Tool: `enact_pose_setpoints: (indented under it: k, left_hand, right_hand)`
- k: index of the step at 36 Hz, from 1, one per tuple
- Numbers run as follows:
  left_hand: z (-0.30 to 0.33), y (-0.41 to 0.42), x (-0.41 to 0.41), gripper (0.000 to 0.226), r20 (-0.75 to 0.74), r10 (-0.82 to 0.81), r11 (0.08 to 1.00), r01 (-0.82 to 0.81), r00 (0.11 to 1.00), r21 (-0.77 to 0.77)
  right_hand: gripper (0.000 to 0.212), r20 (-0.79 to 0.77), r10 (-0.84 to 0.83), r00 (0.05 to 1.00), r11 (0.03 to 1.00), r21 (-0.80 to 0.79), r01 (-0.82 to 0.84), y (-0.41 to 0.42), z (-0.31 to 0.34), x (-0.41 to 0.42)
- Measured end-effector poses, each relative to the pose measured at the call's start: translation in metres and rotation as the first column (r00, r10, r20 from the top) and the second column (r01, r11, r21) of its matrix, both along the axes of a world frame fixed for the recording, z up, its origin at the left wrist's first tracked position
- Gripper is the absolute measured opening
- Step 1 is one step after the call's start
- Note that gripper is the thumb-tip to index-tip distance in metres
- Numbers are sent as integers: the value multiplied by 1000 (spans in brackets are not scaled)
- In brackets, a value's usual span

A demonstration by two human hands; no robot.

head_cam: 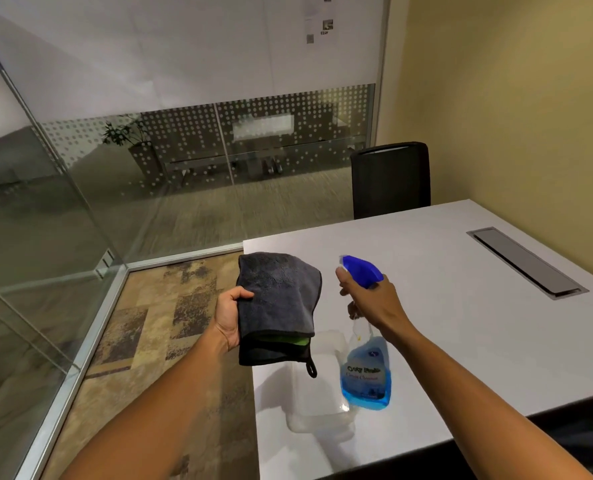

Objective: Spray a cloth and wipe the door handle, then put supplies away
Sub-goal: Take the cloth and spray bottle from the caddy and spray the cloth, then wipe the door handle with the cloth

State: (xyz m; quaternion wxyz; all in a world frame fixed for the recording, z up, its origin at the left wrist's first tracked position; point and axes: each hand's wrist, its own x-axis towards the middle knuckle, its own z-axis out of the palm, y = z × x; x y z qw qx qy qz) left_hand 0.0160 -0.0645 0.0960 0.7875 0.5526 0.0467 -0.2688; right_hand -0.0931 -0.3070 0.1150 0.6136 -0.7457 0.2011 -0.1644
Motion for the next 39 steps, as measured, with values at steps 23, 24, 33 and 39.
enact_pose_setpoints:
  k: [23,24,33,39]
  left_hand:
    - [-27,84,-76,33,-66,403,915,-401,913,38]
    - [-28,87,-80,33,-74,419,908,-416,905,44]
    - [-26,104,-114,29,-70,477,879,-476,876,35]
    - [-15,119,-133,51,-64,470,883,-469,880,35]
  right_hand:
    - [27,-6,363,932,927,-101,-362,35,-132,19]
    - [25,-1,370,929,925,-93,-368,35,-136,18]
    - [30,29,445,895,895,-25,-444,34,-155,7]
    - [47,-17,436,900,895,-102,-435,33,-162,2]
